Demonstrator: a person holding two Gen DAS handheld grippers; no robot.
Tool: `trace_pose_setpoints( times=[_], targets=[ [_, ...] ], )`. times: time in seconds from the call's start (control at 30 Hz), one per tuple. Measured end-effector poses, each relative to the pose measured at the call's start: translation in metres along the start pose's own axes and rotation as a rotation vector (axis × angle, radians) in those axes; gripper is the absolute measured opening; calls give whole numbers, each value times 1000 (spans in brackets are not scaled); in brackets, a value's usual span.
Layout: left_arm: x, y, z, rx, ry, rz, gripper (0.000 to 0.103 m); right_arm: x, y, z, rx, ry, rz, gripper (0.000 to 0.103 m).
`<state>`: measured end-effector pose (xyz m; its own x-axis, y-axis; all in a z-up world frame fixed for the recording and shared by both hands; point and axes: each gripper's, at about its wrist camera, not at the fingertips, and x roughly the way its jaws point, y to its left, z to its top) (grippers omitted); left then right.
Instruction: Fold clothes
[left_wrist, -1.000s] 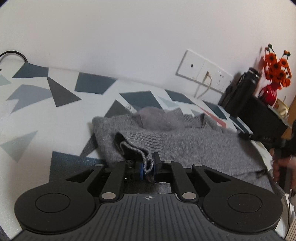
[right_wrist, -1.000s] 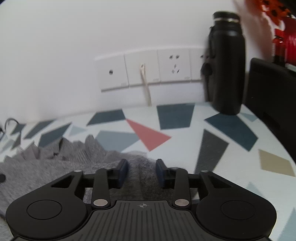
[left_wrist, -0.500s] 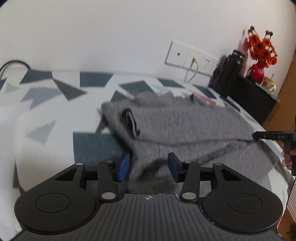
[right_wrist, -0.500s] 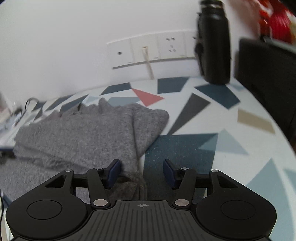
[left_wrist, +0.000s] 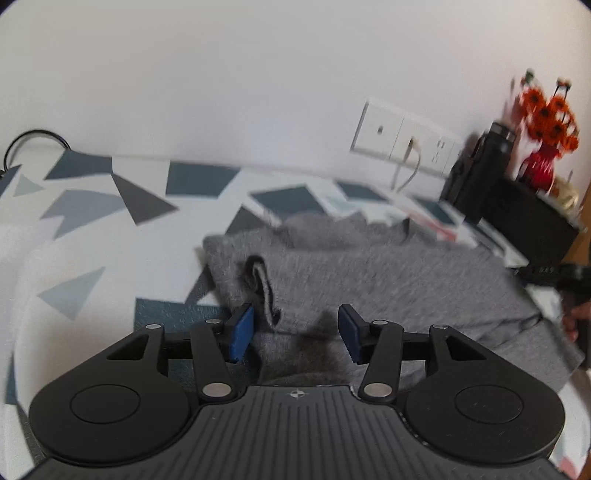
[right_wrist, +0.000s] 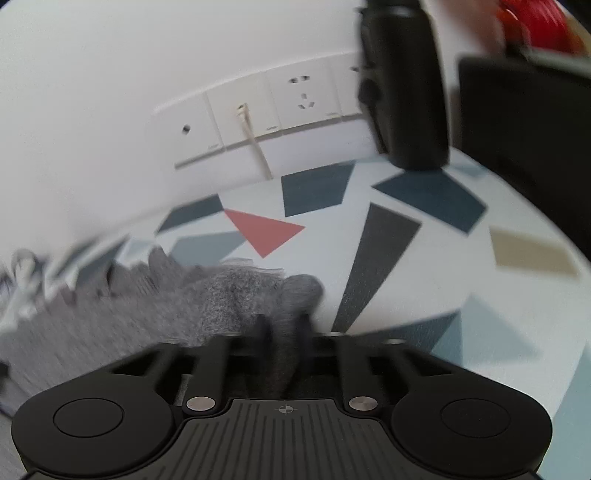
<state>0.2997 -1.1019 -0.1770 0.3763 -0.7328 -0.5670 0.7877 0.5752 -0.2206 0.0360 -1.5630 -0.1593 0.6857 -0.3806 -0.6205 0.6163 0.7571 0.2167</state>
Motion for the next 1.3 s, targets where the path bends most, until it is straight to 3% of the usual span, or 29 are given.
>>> trace_pose_setpoints(
  times=[0.17,0.23,0.27,0.37,0.53,0.57,0.63,0.87,0.93,1.0,1.07,1.17,1.3],
  targets=[
    [5,2,-6,27,4,14,52,-11,-19,9,-41,-62,-143,0],
    [4,7,-7,4,-3,-3,52,-22,-31,8,10,-76,-86,1],
    [4,9,-7,-7,-6,-12,52,-28,-32,5,26,-64,-37,7],
    [4,11,-7,-22,-8,-23,52,-46,-18,-7,-4,-25,89,37],
    [4,6,-7,7,-5,-1,52,-56,0,-20,-12,9,175,36],
    [5,4,-7,13,-4,4,52,-52,2,-21,-12,26,168,35],
    [5,4,-7,17,-4,7,52,-42,5,-25,-23,56,162,11],
    [5,5,-7,16,-4,5,52,-45,0,-36,-38,16,32,1],
    [5,6,-7,10,-5,0,52,-51,-6,-42,2,-4,43,9],
    [5,8,-7,1,-6,-7,53,-61,-13,-47,68,-29,85,33],
    [5,8,-7,1,-6,-10,54,-74,-10,-52,48,-52,82,37],
    [-2,9,-9,-11,-12,-11,56,-94,-1,-63,-22,-77,74,60],
    [-33,17,-15,-64,-56,-47,56,-119,4,-75,-60,-104,105,64]
  ],
)
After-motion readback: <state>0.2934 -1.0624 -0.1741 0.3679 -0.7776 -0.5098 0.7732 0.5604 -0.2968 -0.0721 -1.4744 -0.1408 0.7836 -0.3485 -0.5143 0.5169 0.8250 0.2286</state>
